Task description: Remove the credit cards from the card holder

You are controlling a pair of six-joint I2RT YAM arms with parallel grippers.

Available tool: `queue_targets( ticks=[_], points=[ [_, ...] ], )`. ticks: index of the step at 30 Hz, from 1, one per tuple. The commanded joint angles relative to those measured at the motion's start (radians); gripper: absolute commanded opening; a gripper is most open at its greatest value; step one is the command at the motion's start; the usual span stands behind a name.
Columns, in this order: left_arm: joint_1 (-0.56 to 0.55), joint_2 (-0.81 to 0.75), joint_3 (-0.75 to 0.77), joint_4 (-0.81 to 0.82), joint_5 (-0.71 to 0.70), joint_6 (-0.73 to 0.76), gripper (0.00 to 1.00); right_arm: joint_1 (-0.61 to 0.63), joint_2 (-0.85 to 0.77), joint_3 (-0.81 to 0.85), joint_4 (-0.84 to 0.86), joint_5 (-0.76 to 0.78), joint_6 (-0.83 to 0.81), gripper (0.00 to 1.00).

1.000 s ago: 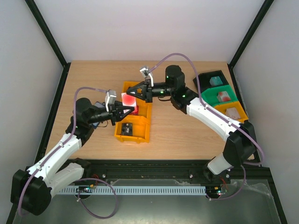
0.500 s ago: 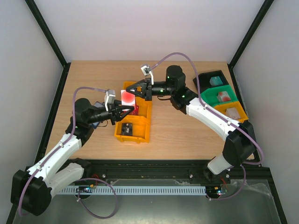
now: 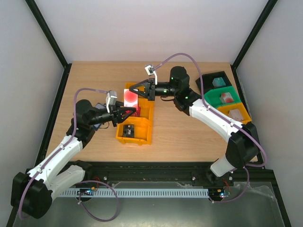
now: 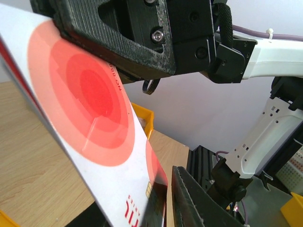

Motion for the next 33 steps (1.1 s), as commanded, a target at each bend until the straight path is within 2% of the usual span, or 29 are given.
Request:
queue_targets(
  ticks=[1, 5, 8, 11, 14, 17, 21, 24, 28, 31, 33],
  points=[
    [0.0, -0.029, -0.009, 0.05, 0.042, 0.016, 0.21, -0.016, -0.005, -0.011, 0.052, 0.034, 0.002, 0.02],
    [0.0, -0.03, -0.01, 0.051, 0.042, 0.016, 0.15, -0.018, -0.004, -0.011, 0.064, 0.032, 0.008, 0.02],
    [0.0, -0.03, -0.01, 0.048, 0.04, 0.017, 0.03, -0.021, -0.005, -0.012, 0.074, 0.028, 0.018, 0.02],
    [0.0, -0.031, -0.009, 0.032, 0.025, 0.021, 0.02, -0.024, -0.003, -0.012, 0.083, -0.009, 0.026, 0.03],
    [0.0, -0.032, -0.007, 0.003, -0.003, 0.037, 0.02, -0.031, -0.018, -0.01, 0.052, -0.029, -0.01, 0.18],
    [0.0, -0.036, -0.007, -0.024, -0.011, 0.055, 0.02, -0.037, -0.049, 0.001, -0.011, -0.022, -0.107, 0.28],
    [-0.001, -0.038, -0.004, -0.068, -0.042, 0.096, 0.02, -0.037, -0.089, 0.037, -0.154, 0.033, -0.276, 0.31],
    [-0.003, -0.043, 0.006, -0.119, -0.096, 0.172, 0.02, -0.03, -0.13, 0.033, -0.26, 0.071, -0.466, 0.35],
    [-0.033, -0.075, 0.034, -0.259, -0.277, 0.498, 0.02, 0.028, -0.233, -0.002, -0.433, 0.207, -0.969, 0.47],
    [-0.043, -0.082, 0.047, -0.313, -0.479, 0.728, 0.02, 0.071, -0.304, -0.026, -0.426, 0.37, -1.138, 0.52],
    [-0.044, -0.08, 0.048, -0.307, -0.595, 0.809, 0.02, 0.099, -0.314, -0.01, -0.453, 0.445, -1.24, 0.53]
  ],
)
